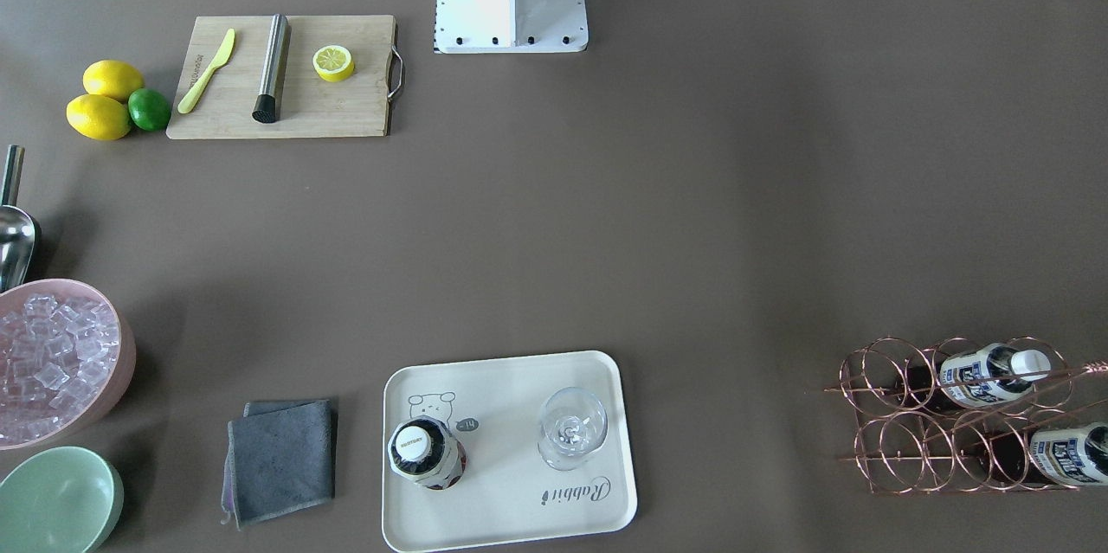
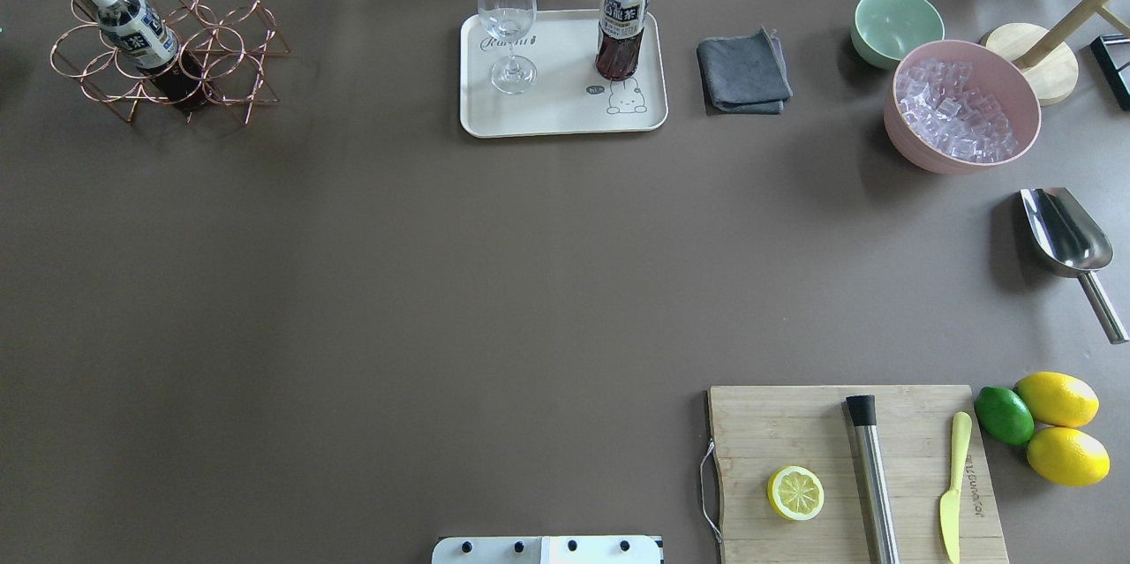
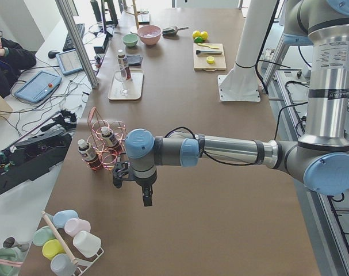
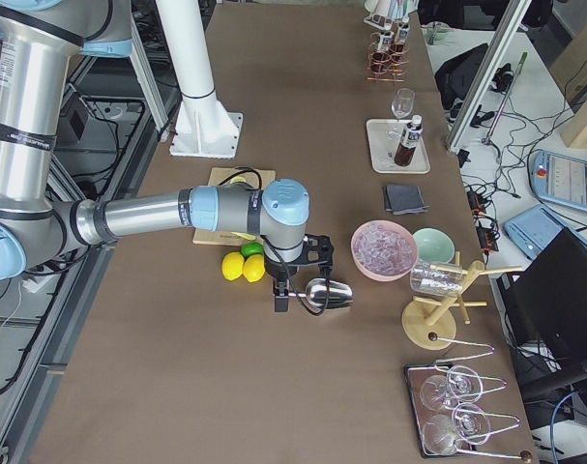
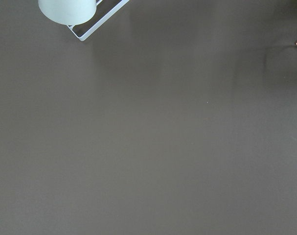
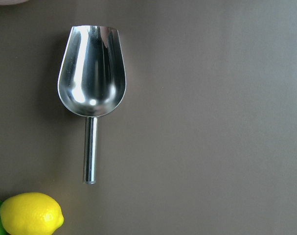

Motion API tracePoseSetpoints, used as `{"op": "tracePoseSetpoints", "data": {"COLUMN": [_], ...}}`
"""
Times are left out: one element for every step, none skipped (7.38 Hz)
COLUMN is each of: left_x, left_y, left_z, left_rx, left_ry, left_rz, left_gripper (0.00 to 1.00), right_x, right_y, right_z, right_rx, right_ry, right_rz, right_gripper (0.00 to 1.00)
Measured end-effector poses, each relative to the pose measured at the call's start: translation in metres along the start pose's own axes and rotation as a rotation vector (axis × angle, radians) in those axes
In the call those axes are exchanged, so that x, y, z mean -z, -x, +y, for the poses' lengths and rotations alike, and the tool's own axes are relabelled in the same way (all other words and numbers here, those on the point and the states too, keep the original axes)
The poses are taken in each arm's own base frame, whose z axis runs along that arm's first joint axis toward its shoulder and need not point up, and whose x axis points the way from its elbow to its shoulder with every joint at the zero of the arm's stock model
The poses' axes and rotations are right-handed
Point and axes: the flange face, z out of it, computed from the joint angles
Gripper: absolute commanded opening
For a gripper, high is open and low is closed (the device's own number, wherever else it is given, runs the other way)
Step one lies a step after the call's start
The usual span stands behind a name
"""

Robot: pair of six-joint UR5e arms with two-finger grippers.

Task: Take tea from basket to plate

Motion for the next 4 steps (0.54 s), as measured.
{"op": "tracePoseSetpoints", "data": {"left_x": [-0.0009,-0.0012,-0.0011,-0.0013], "left_y": [-0.0031,-0.0045,-0.0051,-0.0059], "left_z": [0.0002,0.0001,-0.0001,-0.0003], "left_rx": [-0.005,-0.008,-0.010,-0.012], "left_ry": [0.003,0.003,0.003,0.003], "left_rz": [0.006,0.008,0.009,0.009], "left_gripper": [0.98,0.98,0.98,0.98], "right_x": [0.0004,0.0006,0.0007,0.0007], "right_y": [0.0003,0.0005,0.0006,0.0007], "right_z": [-0.0004,-0.0006,-0.0006,-0.0007], "right_rx": [0.001,0.001,0.001,0.002], "right_ry": [-0.001,-0.001,-0.002,-0.002], "right_rz": [0.000,0.000,0.000,-0.001], "right_gripper": [1.00,1.00,1.00,1.00]}}
